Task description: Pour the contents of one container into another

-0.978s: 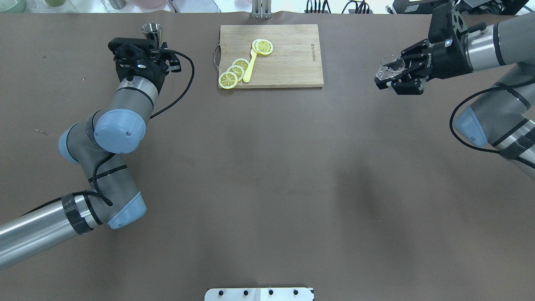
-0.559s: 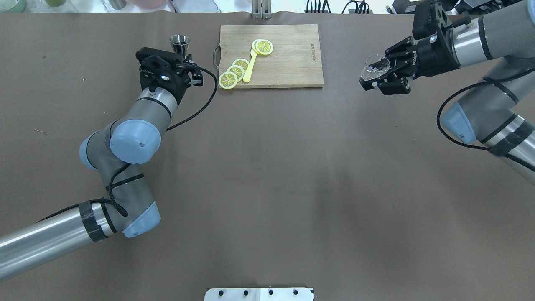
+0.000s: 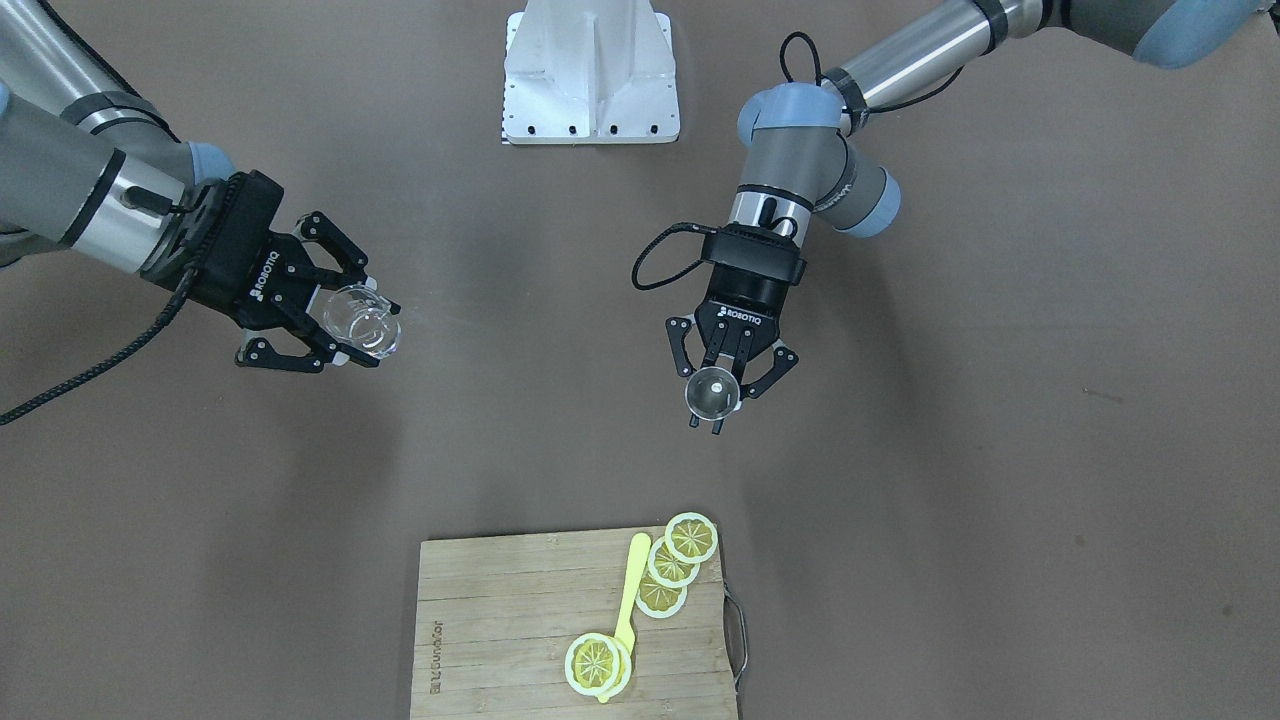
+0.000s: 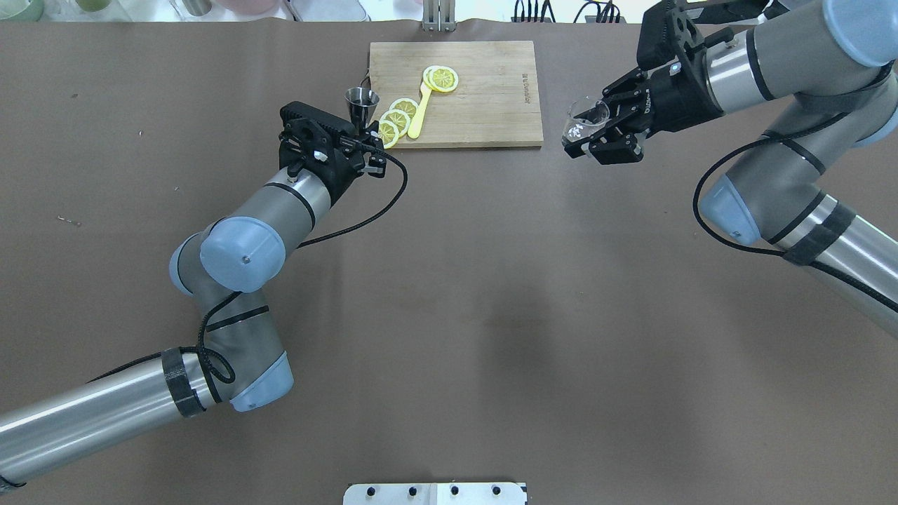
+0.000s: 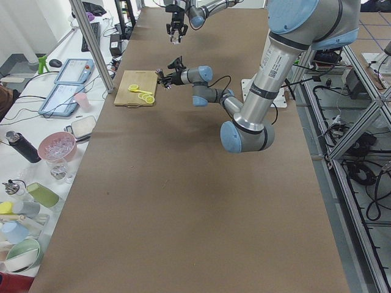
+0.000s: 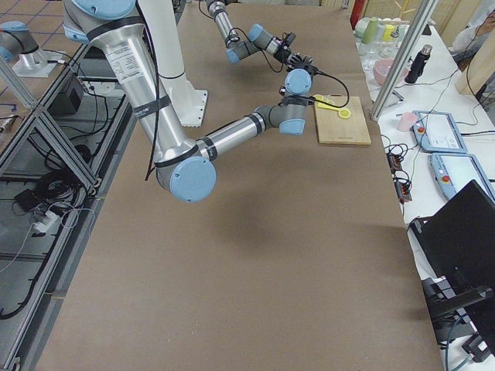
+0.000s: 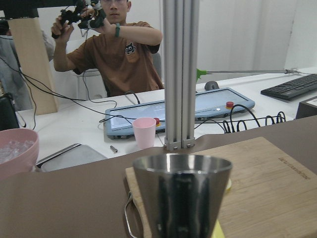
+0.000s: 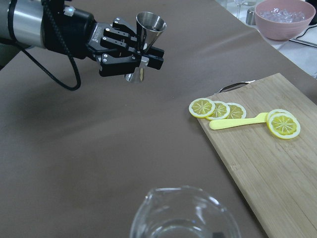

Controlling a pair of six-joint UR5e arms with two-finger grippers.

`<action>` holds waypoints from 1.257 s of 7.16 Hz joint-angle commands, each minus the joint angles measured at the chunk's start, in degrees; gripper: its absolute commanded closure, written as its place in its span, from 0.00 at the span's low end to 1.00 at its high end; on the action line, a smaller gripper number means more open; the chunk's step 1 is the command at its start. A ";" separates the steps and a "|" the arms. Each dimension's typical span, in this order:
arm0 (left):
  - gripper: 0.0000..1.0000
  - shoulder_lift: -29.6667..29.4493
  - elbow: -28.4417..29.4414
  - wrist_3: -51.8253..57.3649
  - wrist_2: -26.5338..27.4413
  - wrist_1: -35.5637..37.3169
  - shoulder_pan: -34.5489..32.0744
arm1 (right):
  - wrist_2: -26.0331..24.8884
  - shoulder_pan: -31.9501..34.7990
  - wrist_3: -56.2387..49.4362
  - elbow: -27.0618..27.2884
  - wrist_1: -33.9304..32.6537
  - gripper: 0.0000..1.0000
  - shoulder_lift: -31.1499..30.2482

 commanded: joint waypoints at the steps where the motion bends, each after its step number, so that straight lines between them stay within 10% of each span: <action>1: 1.00 -0.40 0.58 7.48 -6.55 -6.21 0.30 | -3.96 -3.25 -6.83 7.54 -12.78 1.00 0.51; 9: 1.00 -0.85 1.02 14.38 -23.44 -12.55 -2.07 | -6.88 -3.88 -29.66 10.66 -27.53 1.00 2.09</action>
